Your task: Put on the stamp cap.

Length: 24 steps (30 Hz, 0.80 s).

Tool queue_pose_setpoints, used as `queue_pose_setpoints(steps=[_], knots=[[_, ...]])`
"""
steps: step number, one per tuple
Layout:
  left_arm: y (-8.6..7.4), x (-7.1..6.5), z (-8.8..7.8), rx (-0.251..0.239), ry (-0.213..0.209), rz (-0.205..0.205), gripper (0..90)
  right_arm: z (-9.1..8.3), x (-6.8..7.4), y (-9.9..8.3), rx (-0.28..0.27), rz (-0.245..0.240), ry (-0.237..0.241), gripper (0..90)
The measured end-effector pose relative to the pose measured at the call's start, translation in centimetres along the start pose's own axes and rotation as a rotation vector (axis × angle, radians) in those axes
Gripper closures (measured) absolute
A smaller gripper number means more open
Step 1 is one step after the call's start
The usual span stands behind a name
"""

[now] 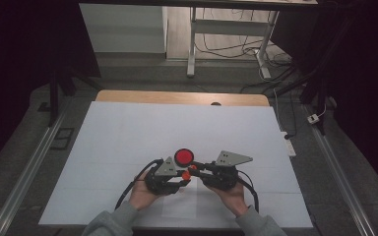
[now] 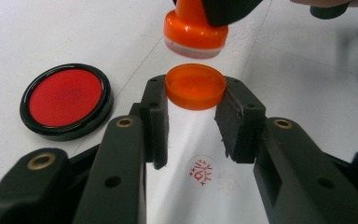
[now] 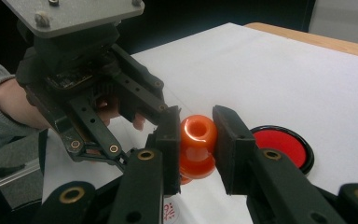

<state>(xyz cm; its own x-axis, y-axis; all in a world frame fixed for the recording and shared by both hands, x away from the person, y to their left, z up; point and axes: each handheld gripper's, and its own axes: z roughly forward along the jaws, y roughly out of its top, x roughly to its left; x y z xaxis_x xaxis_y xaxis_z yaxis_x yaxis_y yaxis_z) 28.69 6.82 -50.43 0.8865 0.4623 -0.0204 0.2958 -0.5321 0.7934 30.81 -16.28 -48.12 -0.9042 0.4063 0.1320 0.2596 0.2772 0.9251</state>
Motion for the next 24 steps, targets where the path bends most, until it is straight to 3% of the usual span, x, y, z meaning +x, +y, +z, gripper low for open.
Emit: queue_pose_setpoints(steps=[24], knots=[[0.1, -0.23, 0.02, -0.007, 0.002, 0.005, 64.6, 0.72, 0.43, -0.33, 0.019, -0.002, 0.023, 71.9]])
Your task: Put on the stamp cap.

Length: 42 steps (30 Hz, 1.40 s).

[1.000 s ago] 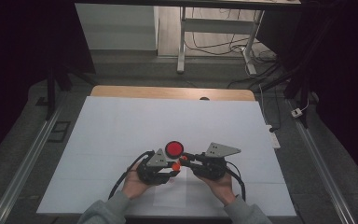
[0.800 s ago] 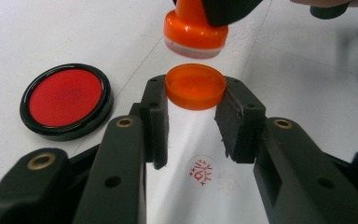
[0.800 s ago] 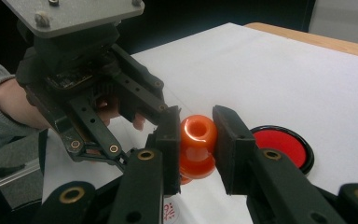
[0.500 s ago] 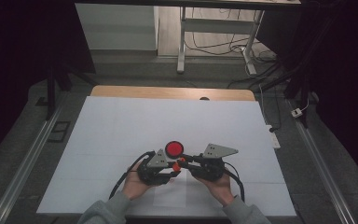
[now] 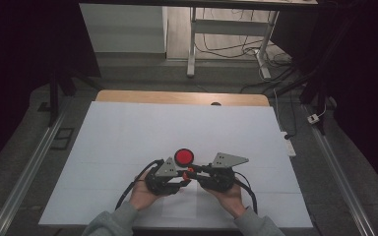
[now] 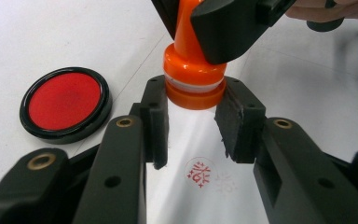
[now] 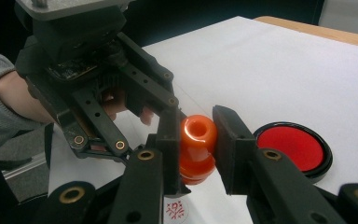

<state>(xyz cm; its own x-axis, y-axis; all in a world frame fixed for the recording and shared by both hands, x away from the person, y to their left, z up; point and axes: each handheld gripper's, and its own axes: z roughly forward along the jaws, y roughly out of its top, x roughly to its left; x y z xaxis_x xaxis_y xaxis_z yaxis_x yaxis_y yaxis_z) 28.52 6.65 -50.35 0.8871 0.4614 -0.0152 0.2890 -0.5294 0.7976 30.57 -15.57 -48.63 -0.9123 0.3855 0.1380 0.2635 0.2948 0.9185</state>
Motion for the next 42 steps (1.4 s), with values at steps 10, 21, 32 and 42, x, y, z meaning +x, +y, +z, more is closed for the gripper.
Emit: queue_pose_setpoints(steps=[10, 21, 32, 42], knots=[[-0.01, 0.0, 0.04, 0.004, 0.003, 0.001, 64.6, 0.1, 0.02, -0.06, 0.005, -0.002, 0.003, 71.9], [0.01, -0.03, -0.02, 0.001, 0.012, 0.008, 64.7, 0.25, 0.04, -0.18, 0.006, 0.002, 0.007, 71.9], [0.06, -0.26, -0.09, 0.002, 0.035, 0.043, 65.2, 0.21, -0.09, -0.26, -0.002, 0.019, 0.014, 72.2], [-0.05, -0.25, 0.1, 0.028, 0.034, 0.054, 65.4, 0.41, -0.16, -0.73, 0.005, 0.034, 0.014, 72.5]])
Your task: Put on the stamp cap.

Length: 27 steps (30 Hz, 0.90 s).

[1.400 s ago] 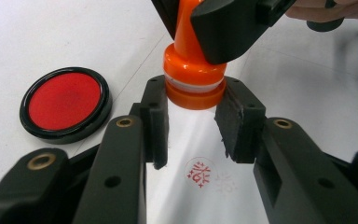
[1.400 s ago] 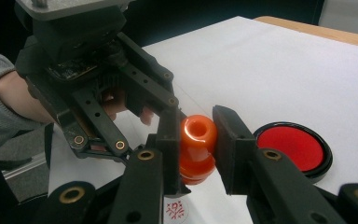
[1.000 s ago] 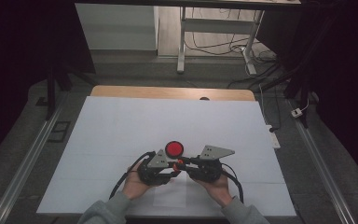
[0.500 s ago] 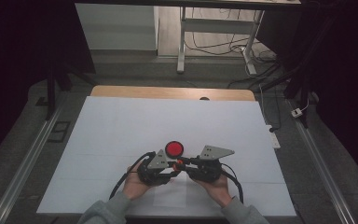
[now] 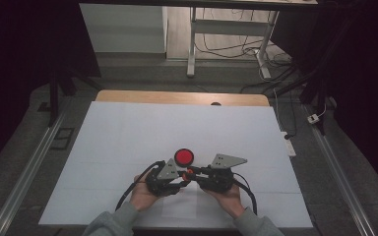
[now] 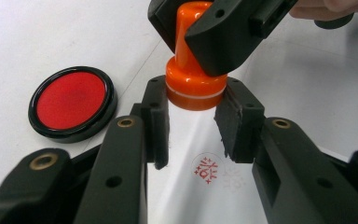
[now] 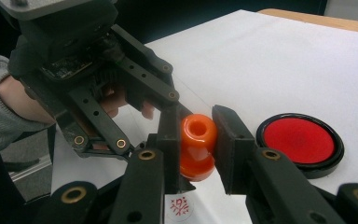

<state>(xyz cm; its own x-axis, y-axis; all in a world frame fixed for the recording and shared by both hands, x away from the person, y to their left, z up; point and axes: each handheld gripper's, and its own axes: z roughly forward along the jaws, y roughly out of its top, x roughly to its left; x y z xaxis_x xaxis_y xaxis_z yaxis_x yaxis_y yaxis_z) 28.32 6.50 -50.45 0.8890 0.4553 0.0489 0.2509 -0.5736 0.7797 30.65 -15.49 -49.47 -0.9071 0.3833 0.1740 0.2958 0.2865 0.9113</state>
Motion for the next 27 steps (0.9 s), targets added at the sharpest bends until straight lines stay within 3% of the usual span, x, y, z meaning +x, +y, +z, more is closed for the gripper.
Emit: queue_pose_setpoints(steps=[9, 18, 21, 23, 27], knots=[[0.08, -0.26, -0.23, -0.038, 0.015, -0.003, 65.5, -0.32, 0.0, 0.16, -0.019, 0.002, 0.009, 72.9], [-0.08, -0.29, -0.03, -0.022, 0.009, -0.011, 65.5, -0.16, 0.05, -0.12, -0.009, 0.006, 0.004, 73.0], [-0.1, -0.19, -0.18, -0.055, 0.0, -0.032, 65.5, -0.25, -0.14, 0.02, -0.021, 0.035, 0.012, 72.9], [-0.06, -0.27, -0.24, -0.057, 0.012, -0.019, 65.5, -0.4, -0.35, 0.2, -0.024, 0.063, 0.027, 72.8], [-0.16, -0.24, -0.25, -0.064, 0.019, -0.018, 65.4, -0.36, -0.37, 0.2, -0.03, 0.072, 0.021, 72.6]])
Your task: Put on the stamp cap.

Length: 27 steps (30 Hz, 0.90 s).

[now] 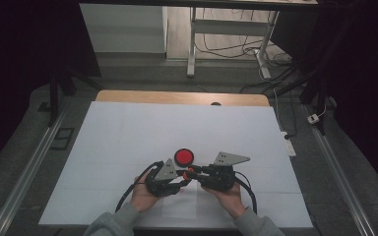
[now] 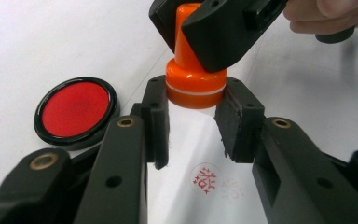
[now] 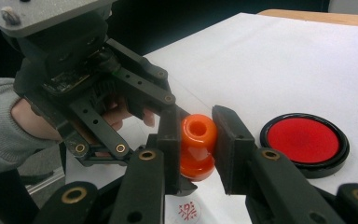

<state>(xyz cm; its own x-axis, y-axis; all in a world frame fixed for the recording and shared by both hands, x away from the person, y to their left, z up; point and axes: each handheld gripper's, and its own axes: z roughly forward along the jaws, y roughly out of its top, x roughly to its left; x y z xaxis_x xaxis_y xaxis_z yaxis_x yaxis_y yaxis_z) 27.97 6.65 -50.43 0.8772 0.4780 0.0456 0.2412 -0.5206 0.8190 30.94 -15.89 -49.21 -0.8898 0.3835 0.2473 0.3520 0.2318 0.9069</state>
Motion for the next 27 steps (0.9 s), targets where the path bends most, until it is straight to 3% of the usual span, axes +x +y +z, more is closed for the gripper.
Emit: queue_pose_setpoints(steps=[27], knots=[[-0.07, 0.26, 0.1, -0.011, -0.019, -0.032, 64.8, 0.0, 0.44, 0.02, -0.018, -0.041, -0.03, 72.6]])
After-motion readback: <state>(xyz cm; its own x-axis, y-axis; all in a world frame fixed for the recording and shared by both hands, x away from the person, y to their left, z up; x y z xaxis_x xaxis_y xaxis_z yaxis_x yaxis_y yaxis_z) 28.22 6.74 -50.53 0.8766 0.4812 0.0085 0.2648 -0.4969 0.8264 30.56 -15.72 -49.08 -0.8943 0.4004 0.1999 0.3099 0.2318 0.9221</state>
